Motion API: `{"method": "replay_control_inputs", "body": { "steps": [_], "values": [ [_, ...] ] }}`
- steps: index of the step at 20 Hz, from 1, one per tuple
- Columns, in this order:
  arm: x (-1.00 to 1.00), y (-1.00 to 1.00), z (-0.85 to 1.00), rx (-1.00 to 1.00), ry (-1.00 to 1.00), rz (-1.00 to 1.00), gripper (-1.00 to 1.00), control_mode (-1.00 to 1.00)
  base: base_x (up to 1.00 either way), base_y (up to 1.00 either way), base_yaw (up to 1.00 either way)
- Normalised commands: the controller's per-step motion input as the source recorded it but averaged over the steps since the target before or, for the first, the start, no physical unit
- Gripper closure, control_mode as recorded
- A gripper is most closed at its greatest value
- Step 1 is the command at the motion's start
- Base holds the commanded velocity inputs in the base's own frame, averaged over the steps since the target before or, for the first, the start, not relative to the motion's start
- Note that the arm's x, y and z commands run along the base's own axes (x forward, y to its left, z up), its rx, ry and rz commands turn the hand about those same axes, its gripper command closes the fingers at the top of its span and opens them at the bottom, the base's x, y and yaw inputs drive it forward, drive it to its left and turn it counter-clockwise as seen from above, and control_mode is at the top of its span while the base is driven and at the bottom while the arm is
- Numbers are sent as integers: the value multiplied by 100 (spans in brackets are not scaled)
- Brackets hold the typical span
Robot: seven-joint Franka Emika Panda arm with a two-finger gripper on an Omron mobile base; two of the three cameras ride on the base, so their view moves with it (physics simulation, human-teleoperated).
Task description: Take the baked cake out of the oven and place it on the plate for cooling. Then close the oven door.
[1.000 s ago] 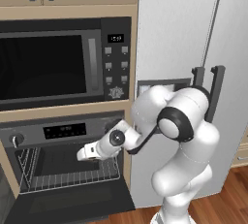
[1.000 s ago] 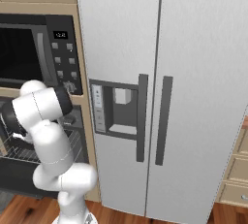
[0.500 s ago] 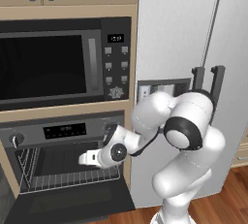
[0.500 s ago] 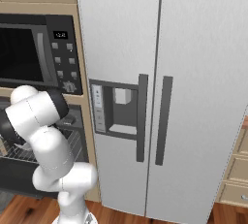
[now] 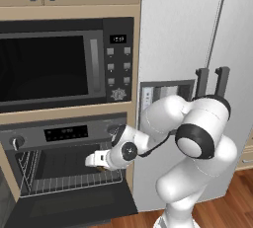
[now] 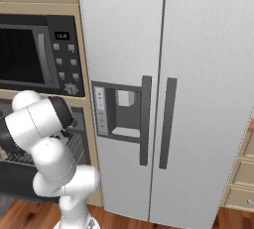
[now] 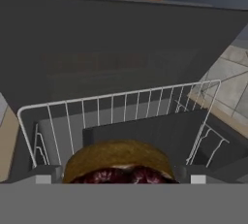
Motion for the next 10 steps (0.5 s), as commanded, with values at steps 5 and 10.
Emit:
{"method": "replay_control_inputs", "body": {
  "steps": [5, 10],
  "values": [
    [0, 5, 1, 0, 0, 0, 100, -100, 0, 0, 0],
    [0, 0, 0, 0, 0, 0, 100, -100, 0, 0, 0]
  ]
}}
